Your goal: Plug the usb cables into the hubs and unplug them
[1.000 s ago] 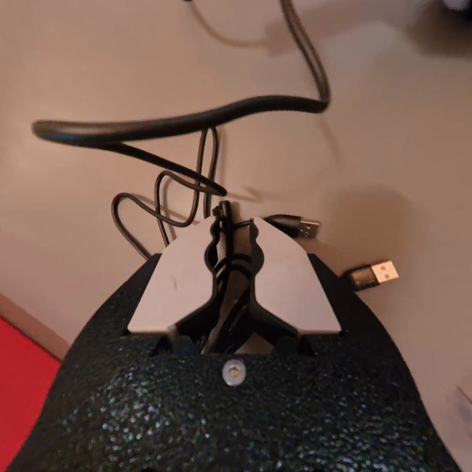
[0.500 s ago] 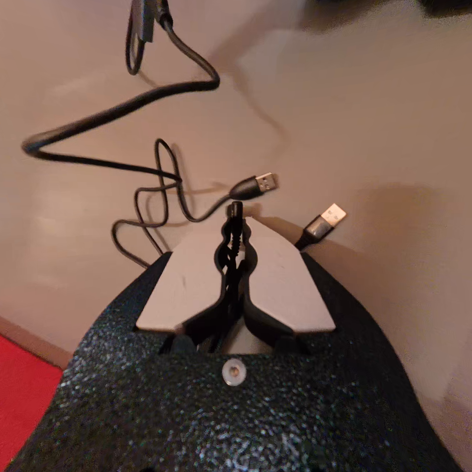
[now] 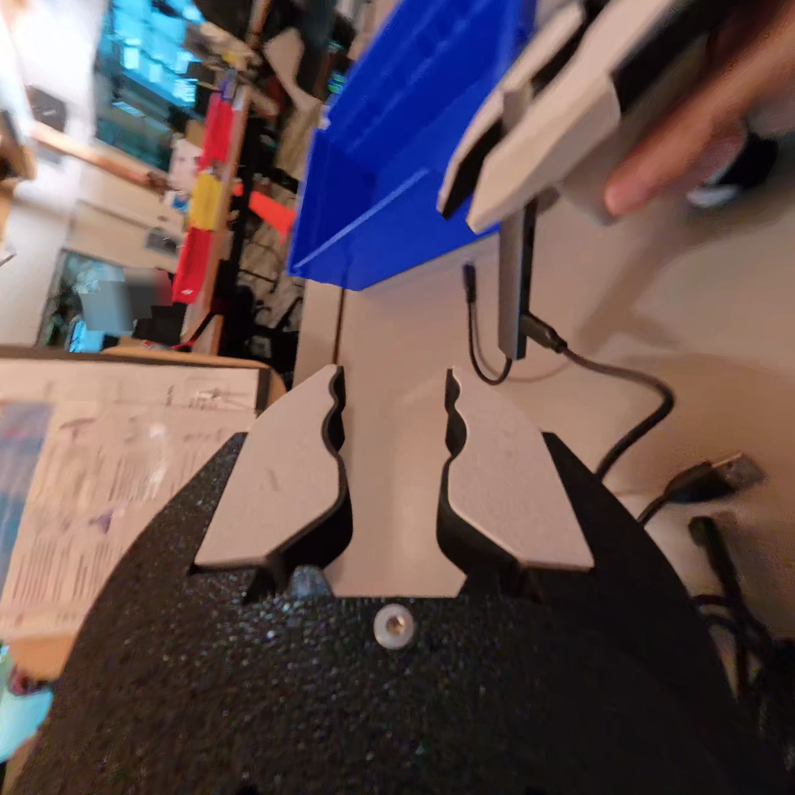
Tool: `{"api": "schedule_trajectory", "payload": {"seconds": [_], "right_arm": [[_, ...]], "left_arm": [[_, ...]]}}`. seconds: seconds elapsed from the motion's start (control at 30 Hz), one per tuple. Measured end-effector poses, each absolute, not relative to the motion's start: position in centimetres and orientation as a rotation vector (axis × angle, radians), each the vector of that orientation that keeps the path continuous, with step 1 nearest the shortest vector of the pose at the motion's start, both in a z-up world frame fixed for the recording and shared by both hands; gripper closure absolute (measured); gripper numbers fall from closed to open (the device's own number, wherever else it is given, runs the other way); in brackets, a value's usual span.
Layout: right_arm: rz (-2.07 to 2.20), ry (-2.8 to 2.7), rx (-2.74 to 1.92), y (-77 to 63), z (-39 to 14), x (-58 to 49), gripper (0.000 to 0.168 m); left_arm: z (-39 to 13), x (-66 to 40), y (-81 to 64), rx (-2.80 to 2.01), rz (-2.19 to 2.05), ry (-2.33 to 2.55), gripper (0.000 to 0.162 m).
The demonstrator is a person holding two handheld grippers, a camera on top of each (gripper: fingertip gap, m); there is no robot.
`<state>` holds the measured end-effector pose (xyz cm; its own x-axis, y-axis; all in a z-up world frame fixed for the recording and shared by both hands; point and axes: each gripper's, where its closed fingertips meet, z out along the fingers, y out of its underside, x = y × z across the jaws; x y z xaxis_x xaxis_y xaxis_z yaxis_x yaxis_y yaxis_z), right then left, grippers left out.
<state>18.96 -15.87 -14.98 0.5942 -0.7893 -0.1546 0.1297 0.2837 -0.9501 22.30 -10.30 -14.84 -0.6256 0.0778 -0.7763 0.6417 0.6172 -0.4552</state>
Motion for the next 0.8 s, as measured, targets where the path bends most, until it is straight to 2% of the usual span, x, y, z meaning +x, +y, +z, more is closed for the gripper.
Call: {"api": "schedule_trajectory", "payload": {"seconds": [0.17, 0.23, 0.4, 0.47, 0.63, 0.8], "right_arm": [[-0.630, 0.677, -1.097, -15.9, -14.7, 18.5, 0.144], [-0.625, 0.674, -1.098, -15.9, -14.7, 18.5, 0.144], [-0.604, 0.667, -1.093, -15.8, -14.7, 18.5, 0.144], [-0.610, 0.672, -1.096, -15.8, -14.7, 18.6, 0.144], [-0.547, 0.659, -1.153, -15.7, -15.1, 18.3, 0.144], [-0.501, 0.599, -1.225, -14.7, -15.4, 17.7, 0.143]], "left_arm": [[-23.1, 22.2, -10.2, 0.912, -0.688, 2.352, 0.112], [-23.9, 21.8, -11.1, 0.935, -0.743, 2.275, 0.106], [-23.3, 21.0, -13.7, 0.834, -0.934, 2.038, 0.118], [-23.1, 21.3, -14.1, 0.796, -0.947, 1.954, 0.144], [-19.6, 23.1, -13.1, 0.695, -0.928, 1.760, 0.152], [-15.7, 23.2, -12.0, 0.925, -0.760, 1.539, 0.153]]}}
